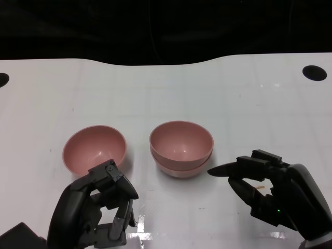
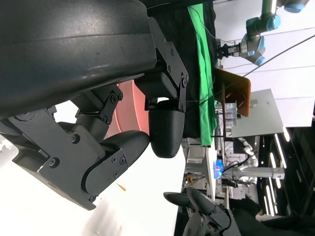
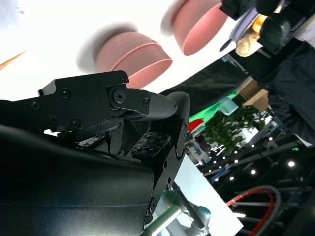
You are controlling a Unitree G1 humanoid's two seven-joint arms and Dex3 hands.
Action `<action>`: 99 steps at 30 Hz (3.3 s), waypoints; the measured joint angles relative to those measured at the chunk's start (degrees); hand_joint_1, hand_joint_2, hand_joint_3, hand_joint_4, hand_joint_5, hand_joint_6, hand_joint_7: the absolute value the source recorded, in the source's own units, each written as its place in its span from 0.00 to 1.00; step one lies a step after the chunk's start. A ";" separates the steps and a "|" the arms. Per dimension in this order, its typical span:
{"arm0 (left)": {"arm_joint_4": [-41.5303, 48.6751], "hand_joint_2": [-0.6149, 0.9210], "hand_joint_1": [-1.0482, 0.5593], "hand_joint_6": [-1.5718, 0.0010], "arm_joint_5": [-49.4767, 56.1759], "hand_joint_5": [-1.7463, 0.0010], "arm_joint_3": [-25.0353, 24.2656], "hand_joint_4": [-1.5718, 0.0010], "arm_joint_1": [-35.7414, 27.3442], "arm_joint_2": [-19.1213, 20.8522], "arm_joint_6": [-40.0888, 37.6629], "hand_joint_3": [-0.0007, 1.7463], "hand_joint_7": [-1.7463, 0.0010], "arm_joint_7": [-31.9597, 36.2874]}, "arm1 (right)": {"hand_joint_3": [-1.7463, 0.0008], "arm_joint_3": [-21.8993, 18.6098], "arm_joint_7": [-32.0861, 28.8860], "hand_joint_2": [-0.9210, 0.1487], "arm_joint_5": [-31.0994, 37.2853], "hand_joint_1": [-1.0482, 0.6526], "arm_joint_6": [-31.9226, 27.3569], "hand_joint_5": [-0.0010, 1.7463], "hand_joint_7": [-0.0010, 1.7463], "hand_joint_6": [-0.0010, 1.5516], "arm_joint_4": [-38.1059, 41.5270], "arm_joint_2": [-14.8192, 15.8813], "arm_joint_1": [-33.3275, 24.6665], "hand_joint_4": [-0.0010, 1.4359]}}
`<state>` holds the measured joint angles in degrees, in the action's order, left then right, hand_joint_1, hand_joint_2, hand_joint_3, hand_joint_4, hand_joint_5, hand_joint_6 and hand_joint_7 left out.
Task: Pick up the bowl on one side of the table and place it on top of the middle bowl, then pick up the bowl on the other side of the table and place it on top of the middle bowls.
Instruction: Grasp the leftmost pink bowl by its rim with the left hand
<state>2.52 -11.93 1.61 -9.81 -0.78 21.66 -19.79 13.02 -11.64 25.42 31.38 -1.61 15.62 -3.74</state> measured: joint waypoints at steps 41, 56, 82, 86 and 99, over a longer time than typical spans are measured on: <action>-3.73 0.78 0.47 0.58 6.21 0.27 -1.73 0.62 0.28 1.31 -0.17 0.46 0.53 5.24 | 0.08 -6.27 14.92 0.59 -23.21 0.58 -5.89 1.00 0.94 0.51 -4.17 -9.61 -9.82 0.65; -12.97 1.00 0.36 0.71 23.04 0.55 -2.36 0.81 2.71 9.43 -5.85 0.03 0.93 9.95 | 0.08 -6.50 15.63 0.60 -23.08 0.59 -6.97 1.00 0.92 0.52 -4.15 -10.01 -9.31 0.65; -8.52 0.96 0.32 0.70 63.20 0.83 9.25 0.71 16.37 23.07 -19.98 0.00 1.00 11.54 | 0.08 -6.63 15.82 0.59 -22.84 0.60 -8.57 1.00 0.89 0.53 -4.55 -10.50 -9.64 0.64; -4.70 0.97 0.32 0.70 64.37 0.86 12.25 0.70 19.18 23.30 -21.95 0.00 1.00 9.43 | 0.08 -6.54 15.83 0.60 -22.81 0.60 -8.87 1.00 0.89 0.53 -4.82 -10.54 -9.79 0.64; 12.55 1.00 0.41 0.54 66.13 0.61 21.40 0.52 30.27 23.57 -25.28 0.09 0.99 2.86 | 0.09 -6.48 15.86 0.59 -22.12 0.60 -9.59 1.00 0.89 0.53 -5.41 -10.77 -10.02 0.65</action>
<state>15.07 54.20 23.01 20.46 22.78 -3.62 -16.93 6.54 4.21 3.30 21.80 -7.02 4.86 -13.76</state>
